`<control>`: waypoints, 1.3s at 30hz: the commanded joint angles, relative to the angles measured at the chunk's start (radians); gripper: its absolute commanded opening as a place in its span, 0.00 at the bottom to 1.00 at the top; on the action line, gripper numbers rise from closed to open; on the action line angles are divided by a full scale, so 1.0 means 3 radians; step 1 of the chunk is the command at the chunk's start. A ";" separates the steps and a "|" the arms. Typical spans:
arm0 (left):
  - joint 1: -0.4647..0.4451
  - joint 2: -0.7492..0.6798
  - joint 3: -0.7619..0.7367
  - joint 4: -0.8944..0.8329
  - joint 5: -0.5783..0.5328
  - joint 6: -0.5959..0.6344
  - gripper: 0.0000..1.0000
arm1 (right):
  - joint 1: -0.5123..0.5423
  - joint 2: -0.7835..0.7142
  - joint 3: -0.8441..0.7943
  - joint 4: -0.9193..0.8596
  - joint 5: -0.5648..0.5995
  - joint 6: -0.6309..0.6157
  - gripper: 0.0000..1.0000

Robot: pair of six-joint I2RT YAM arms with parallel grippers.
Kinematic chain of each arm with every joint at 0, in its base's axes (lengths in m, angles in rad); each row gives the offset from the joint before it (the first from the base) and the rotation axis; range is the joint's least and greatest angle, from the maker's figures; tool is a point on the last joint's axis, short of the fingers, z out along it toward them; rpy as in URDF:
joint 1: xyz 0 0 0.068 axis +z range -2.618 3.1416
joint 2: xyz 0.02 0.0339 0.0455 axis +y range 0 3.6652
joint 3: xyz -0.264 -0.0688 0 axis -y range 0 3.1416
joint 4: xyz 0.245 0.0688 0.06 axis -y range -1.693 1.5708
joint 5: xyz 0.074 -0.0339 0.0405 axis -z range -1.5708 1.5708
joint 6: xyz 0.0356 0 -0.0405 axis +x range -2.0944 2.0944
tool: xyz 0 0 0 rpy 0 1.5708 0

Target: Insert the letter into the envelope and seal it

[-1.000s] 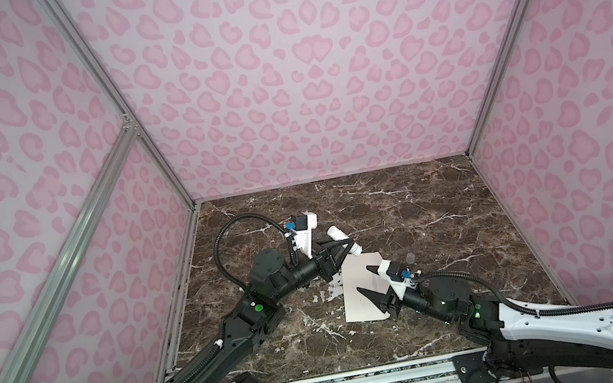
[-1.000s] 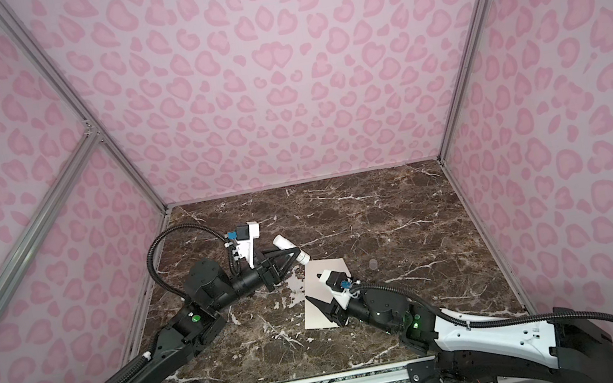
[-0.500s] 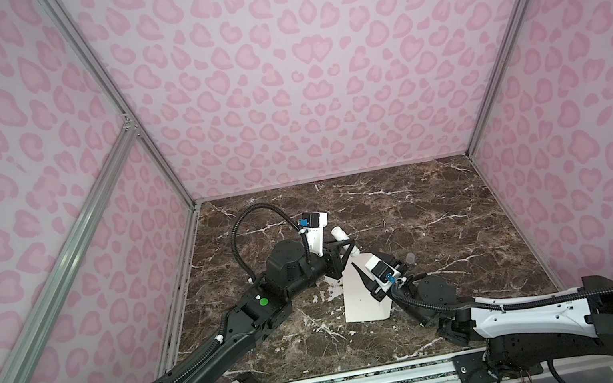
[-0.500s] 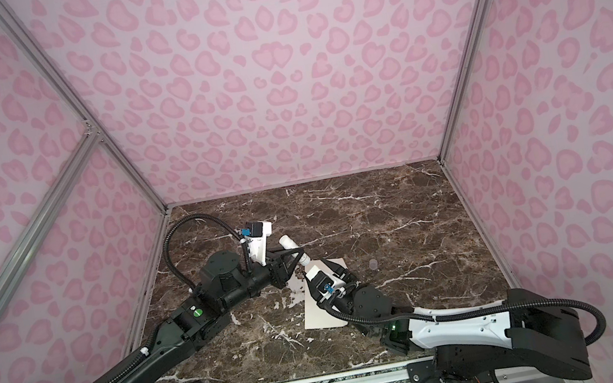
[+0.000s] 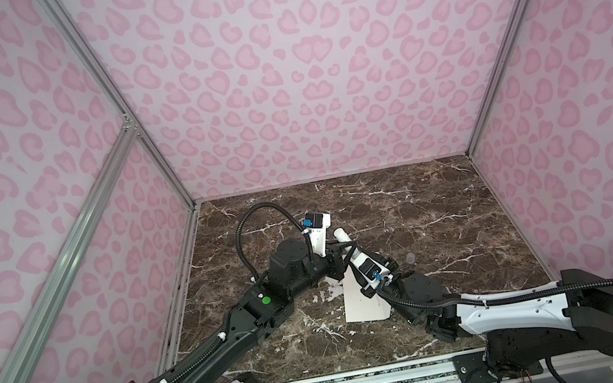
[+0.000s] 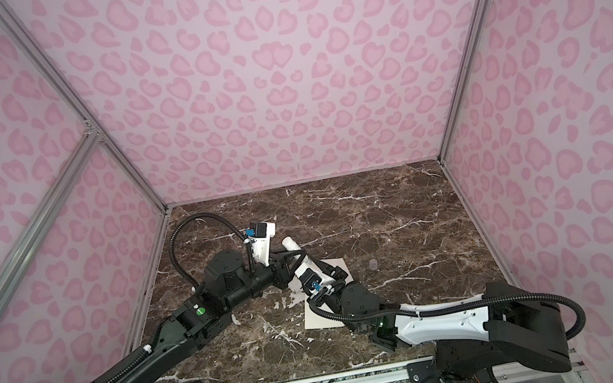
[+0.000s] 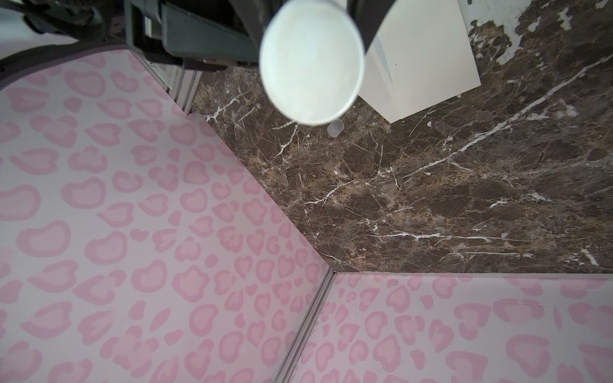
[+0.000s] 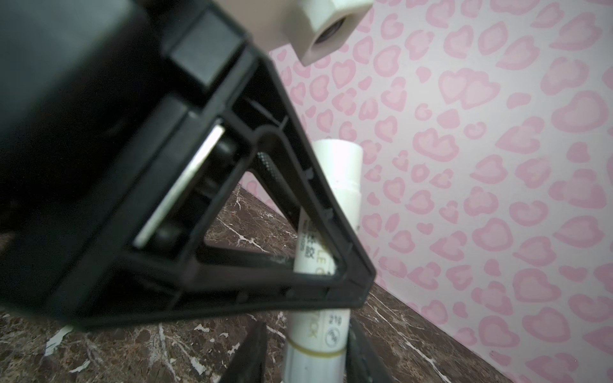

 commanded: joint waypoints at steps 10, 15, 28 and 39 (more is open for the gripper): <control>-0.0001 0.0011 0.0023 0.0097 0.0073 0.0024 0.04 | -0.0005 0.0007 0.0042 0.0013 0.0012 0.0075 0.23; -0.0001 0.0013 0.0008 0.0101 0.0076 0.0069 0.04 | -0.0007 -0.0116 0.0098 -0.0299 -0.0282 0.0267 0.18; 0.0011 -0.0151 -0.0366 0.0766 0.0596 0.0423 0.04 | -0.0020 -0.0405 0.0232 -0.0874 -0.1718 0.1149 0.15; 0.0398 -0.0269 -0.0786 0.1480 0.1706 0.0170 0.04 | -0.0213 -0.0690 0.0100 -0.0774 -0.2617 0.1645 0.15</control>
